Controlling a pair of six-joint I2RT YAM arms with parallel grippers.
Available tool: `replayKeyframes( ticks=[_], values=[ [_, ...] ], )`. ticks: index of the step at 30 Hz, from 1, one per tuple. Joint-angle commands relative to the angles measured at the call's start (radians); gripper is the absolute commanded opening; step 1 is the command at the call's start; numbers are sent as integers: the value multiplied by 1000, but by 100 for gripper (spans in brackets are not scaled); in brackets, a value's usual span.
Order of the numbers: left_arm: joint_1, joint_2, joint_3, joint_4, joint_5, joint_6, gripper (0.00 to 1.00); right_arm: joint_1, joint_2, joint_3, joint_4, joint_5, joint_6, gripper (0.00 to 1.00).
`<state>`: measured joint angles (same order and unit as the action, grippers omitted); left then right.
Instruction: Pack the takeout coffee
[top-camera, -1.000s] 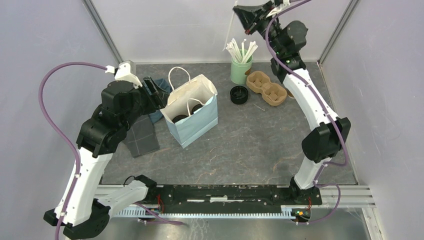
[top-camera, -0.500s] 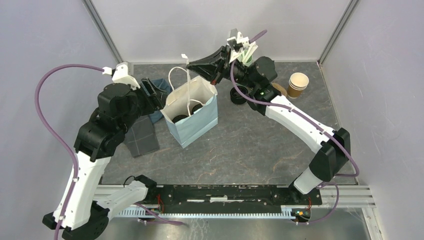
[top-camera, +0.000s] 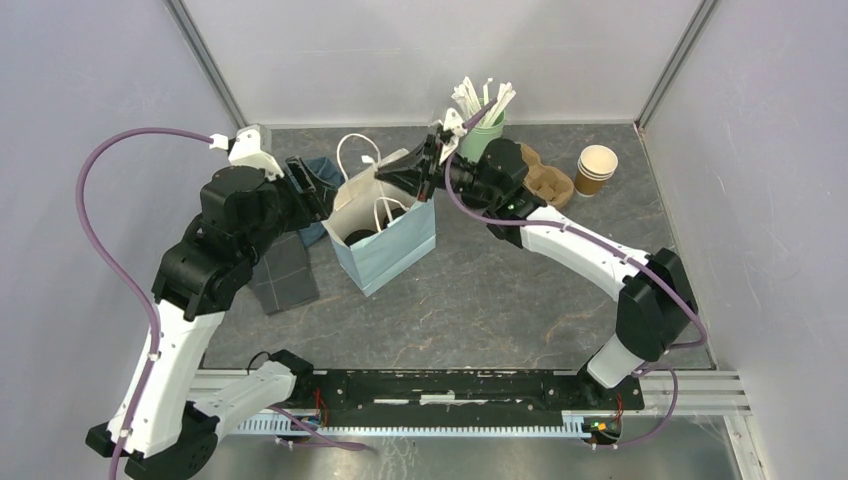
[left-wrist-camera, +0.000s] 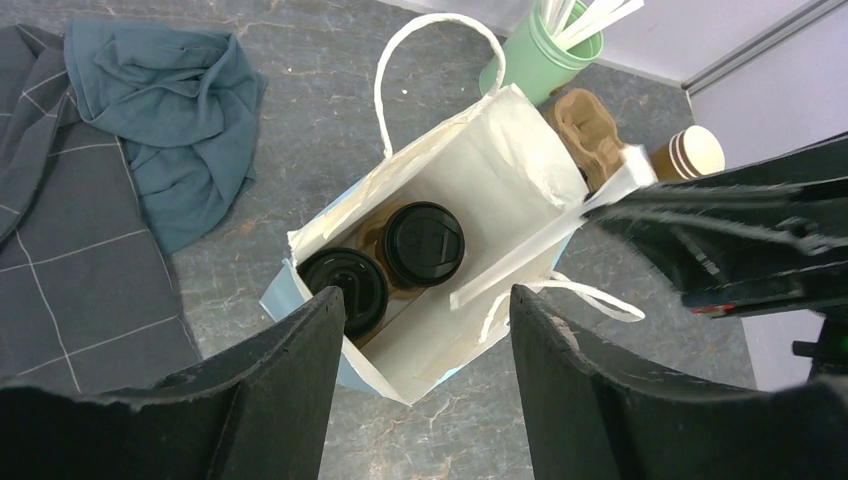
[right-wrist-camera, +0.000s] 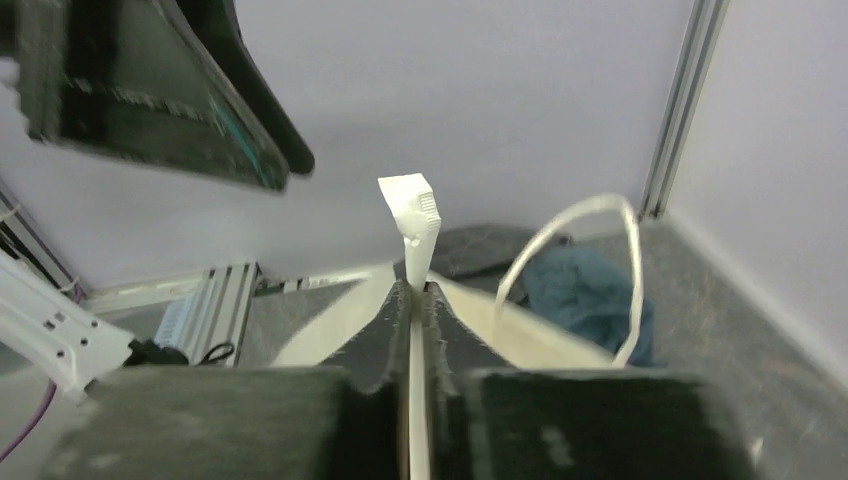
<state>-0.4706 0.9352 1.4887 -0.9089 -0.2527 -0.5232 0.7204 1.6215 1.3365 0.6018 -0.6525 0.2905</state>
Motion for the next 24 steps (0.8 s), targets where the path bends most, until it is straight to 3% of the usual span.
replayKeyframes(
  ticks=[1,3,5,8,16,24],
  values=[
    [6,-1,-15,44,-6,50,68,6,-54,-113,10,6,-30,14],
    [6,0,-19,47,-8,51,68,-1,-57,-51,-102,70,-42,44],
    [5,11,-14,47,-3,57,65,-15,-44,58,-217,112,-61,62],
    [6,21,-12,46,3,61,64,-52,-66,111,-267,209,-68,79],
    [6,36,-23,46,13,65,66,-241,-38,106,-351,459,-170,86],
    [6,40,-47,43,25,38,69,-364,225,314,-400,524,-190,70]
  ],
)
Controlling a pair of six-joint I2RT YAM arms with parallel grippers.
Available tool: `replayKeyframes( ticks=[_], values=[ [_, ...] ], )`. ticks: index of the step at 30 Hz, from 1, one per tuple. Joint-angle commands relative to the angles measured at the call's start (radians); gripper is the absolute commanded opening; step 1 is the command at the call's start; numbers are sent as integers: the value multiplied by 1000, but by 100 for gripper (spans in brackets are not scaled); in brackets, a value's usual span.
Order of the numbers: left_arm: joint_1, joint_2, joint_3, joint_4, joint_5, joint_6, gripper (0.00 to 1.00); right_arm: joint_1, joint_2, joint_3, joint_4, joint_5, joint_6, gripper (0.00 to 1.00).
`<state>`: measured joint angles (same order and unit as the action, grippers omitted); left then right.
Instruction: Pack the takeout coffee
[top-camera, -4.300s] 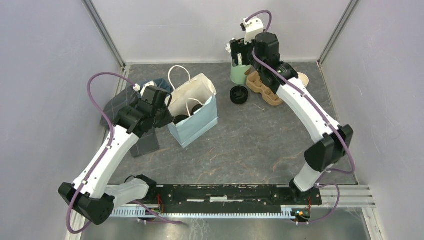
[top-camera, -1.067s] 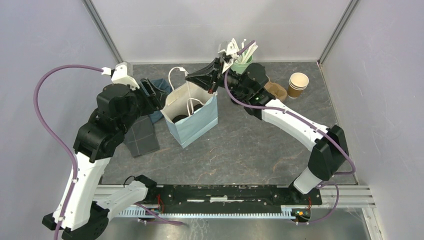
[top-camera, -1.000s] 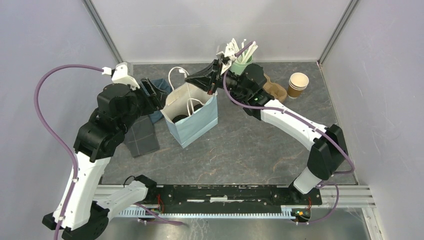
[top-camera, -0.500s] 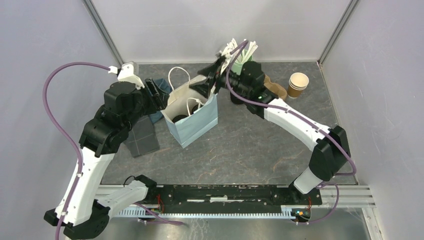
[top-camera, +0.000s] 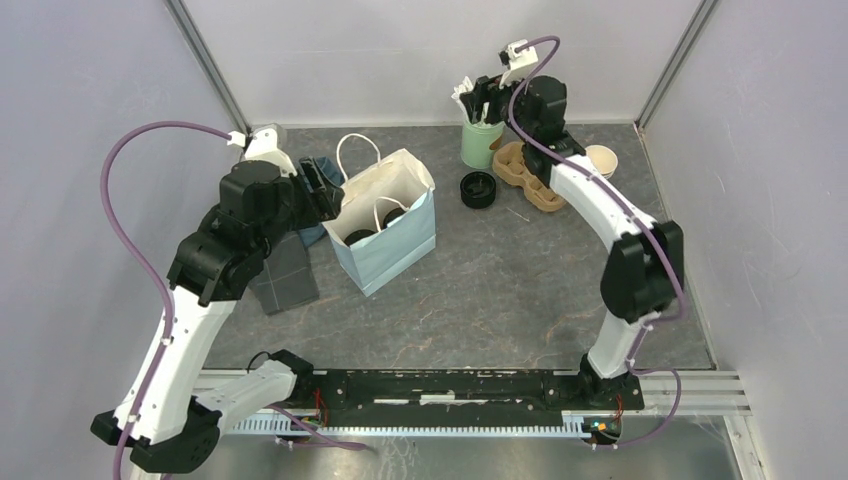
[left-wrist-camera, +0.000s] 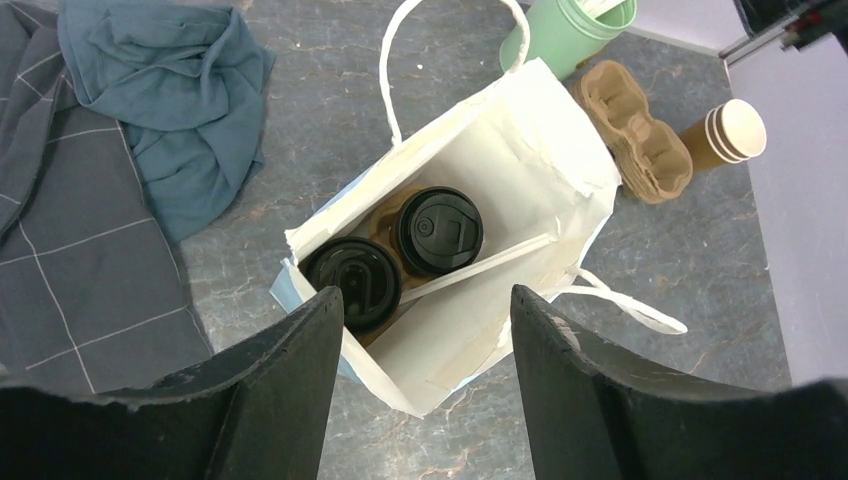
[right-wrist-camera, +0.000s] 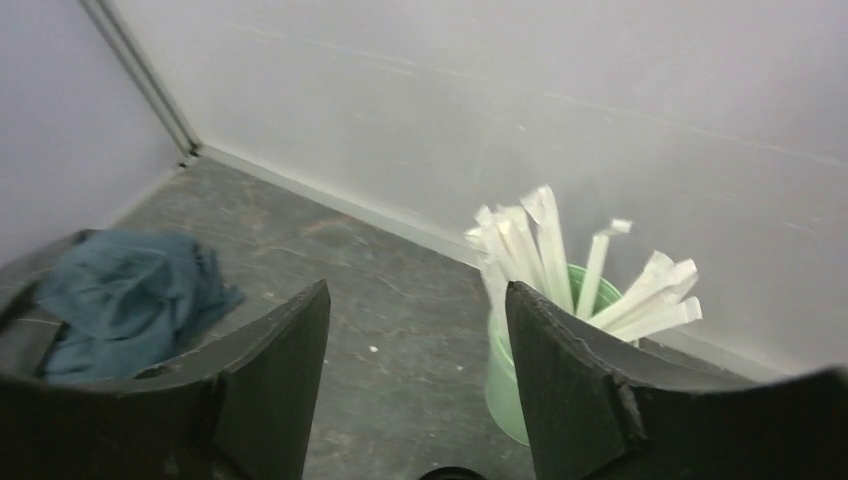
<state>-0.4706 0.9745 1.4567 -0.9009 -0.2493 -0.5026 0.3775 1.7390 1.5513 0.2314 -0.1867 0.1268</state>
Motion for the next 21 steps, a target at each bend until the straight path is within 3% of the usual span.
replayKeyframes(
  ticks=[1,6,12,21],
  values=[
    [6,3,-16,31,21,12,69,-30,144,129,-30,54,-23,67],
    [5,4,-18,11,12,4,71,-59,289,224,7,-12,-26,54],
    [6,15,0,-4,1,-2,71,-78,387,281,59,-78,-29,45],
    [6,26,4,-14,-11,2,71,-86,444,303,95,-87,-38,40]
  ],
)
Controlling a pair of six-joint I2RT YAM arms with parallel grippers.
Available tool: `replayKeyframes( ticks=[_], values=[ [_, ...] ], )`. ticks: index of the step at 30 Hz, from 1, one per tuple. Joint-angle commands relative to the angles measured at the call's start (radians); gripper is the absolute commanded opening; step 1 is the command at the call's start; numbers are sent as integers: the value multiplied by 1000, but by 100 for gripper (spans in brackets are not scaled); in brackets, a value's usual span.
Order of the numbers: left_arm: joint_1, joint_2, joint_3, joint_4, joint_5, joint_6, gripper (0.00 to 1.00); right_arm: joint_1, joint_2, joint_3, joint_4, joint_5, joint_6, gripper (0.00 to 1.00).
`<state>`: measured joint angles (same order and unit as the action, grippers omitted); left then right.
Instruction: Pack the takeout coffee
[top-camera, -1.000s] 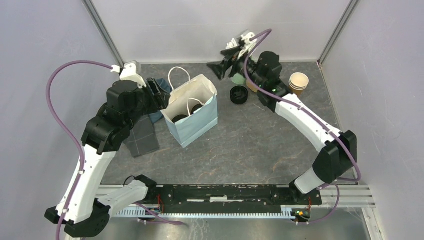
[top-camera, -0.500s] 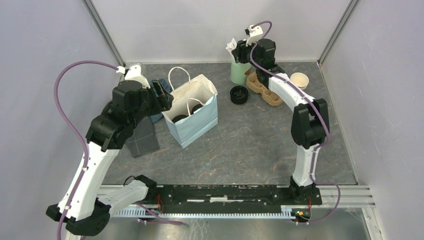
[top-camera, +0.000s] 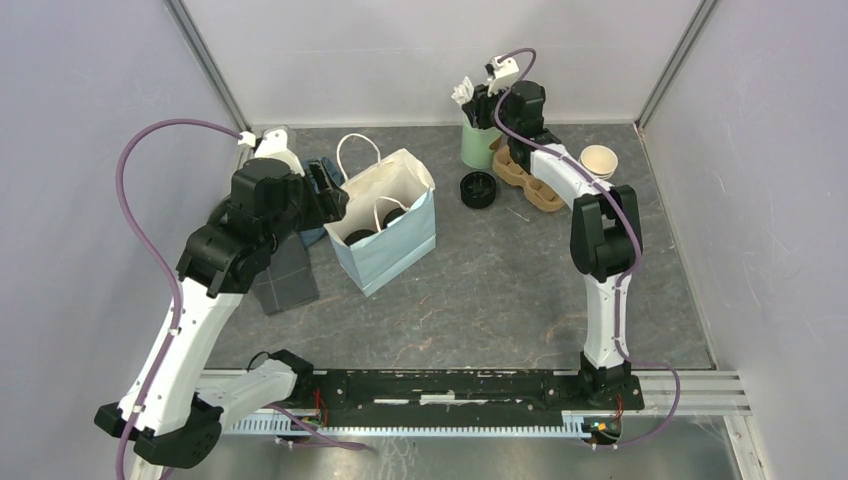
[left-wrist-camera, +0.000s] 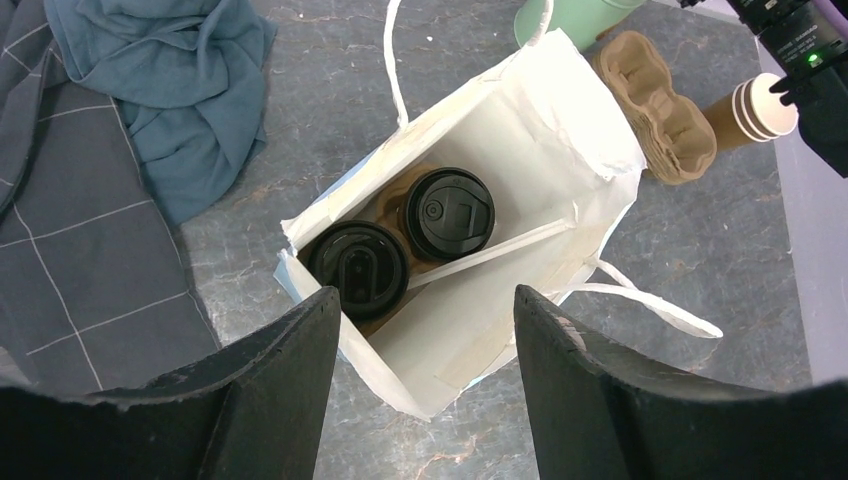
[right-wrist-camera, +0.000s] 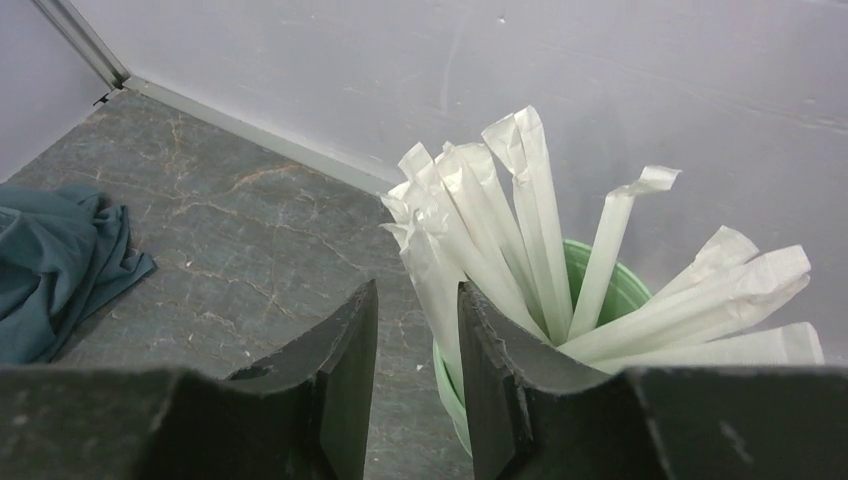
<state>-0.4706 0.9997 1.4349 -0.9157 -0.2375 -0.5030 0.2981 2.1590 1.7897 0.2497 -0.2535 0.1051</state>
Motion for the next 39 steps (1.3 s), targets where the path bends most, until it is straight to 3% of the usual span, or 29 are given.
replayKeyframes(
  ticks=[1,3,16,25,32,39],
  values=[
    [6,1,27,0,-23,4,71,-8,32,71,77,-21,-17,39],
    [6,1,27,-3,-27,8,71,-9,44,83,80,-24,-17,39],
    [6,3,39,-18,-33,16,71,-12,46,105,67,-29,-16,10],
    [5,-9,40,-7,-24,11,71,-14,-26,130,49,29,-92,6],
    [6,-31,46,10,-13,12,71,-31,-50,258,0,58,-97,2],
    [6,-65,56,23,3,28,71,-32,-169,252,-3,65,-90,0]
  ],
)
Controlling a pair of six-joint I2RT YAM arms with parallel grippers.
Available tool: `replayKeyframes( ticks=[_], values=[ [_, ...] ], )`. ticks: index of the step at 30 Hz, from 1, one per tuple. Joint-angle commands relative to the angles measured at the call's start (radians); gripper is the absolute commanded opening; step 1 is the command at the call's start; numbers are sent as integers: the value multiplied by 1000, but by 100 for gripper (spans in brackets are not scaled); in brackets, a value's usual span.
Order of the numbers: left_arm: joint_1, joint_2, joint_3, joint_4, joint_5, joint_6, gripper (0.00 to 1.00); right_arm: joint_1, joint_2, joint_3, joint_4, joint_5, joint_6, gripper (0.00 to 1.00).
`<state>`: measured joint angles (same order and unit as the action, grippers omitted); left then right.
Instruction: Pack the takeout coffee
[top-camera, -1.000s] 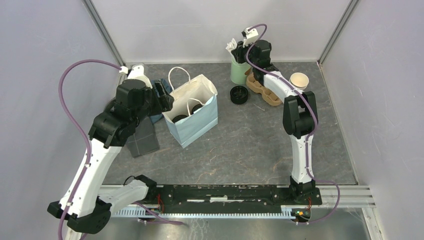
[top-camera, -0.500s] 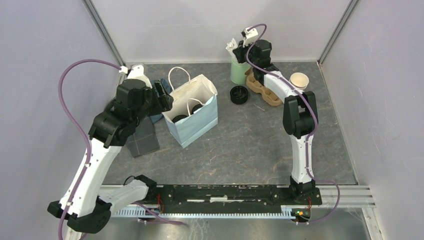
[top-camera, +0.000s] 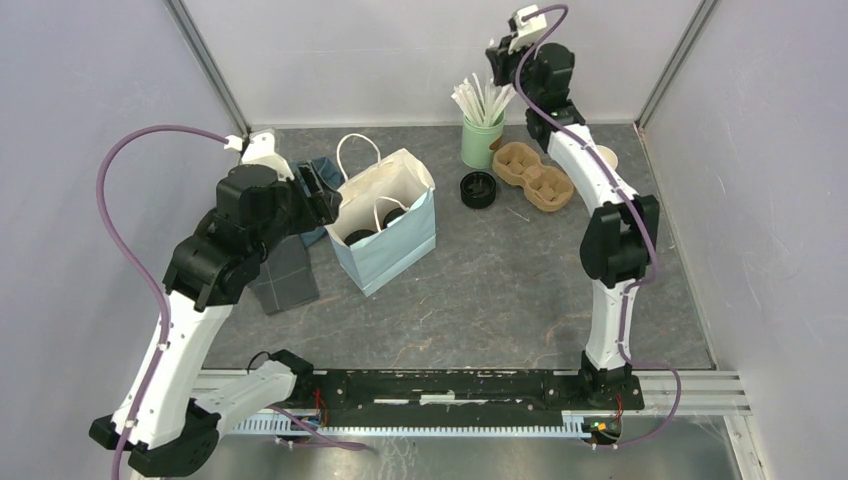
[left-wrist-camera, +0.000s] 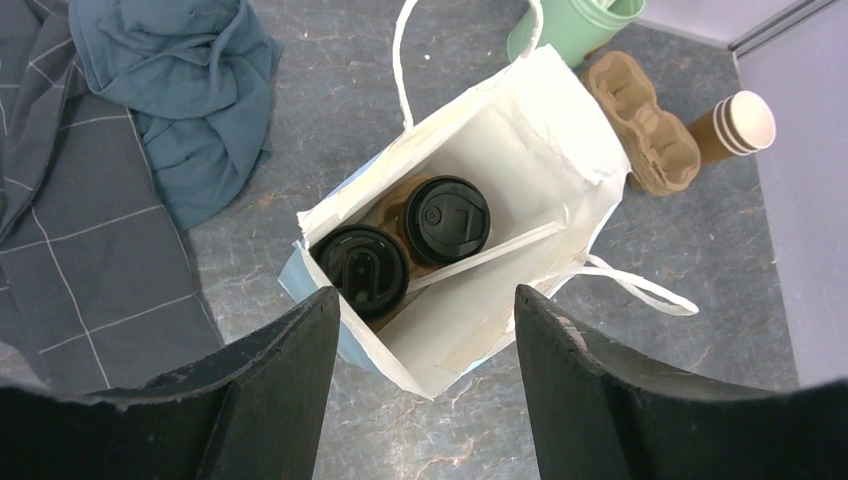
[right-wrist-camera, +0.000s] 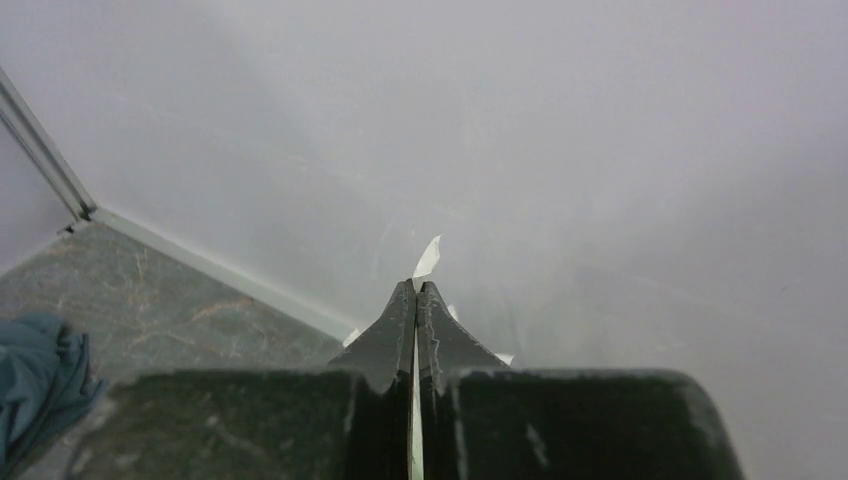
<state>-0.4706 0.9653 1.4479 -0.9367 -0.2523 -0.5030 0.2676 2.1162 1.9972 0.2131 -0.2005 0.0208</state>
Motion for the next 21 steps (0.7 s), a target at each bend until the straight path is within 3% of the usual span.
replayKeyframes(
  ticks=[1,6,8,11,13,21],
  values=[
    [6,-33,45,47,19,32,71,-1,-144,33,42,12,0,0],
    [6,-35,65,66,26,51,72,-2,-221,39,47,-46,97,0],
    [5,-29,76,69,31,59,72,-1,-279,5,93,-100,204,0],
    [6,-36,65,90,41,71,72,17,-392,-168,399,-241,468,0],
    [6,-45,49,104,36,67,72,59,-439,-229,513,-303,553,0],
    [6,-64,65,95,41,52,72,337,-529,-304,364,-399,358,0]
  ],
)
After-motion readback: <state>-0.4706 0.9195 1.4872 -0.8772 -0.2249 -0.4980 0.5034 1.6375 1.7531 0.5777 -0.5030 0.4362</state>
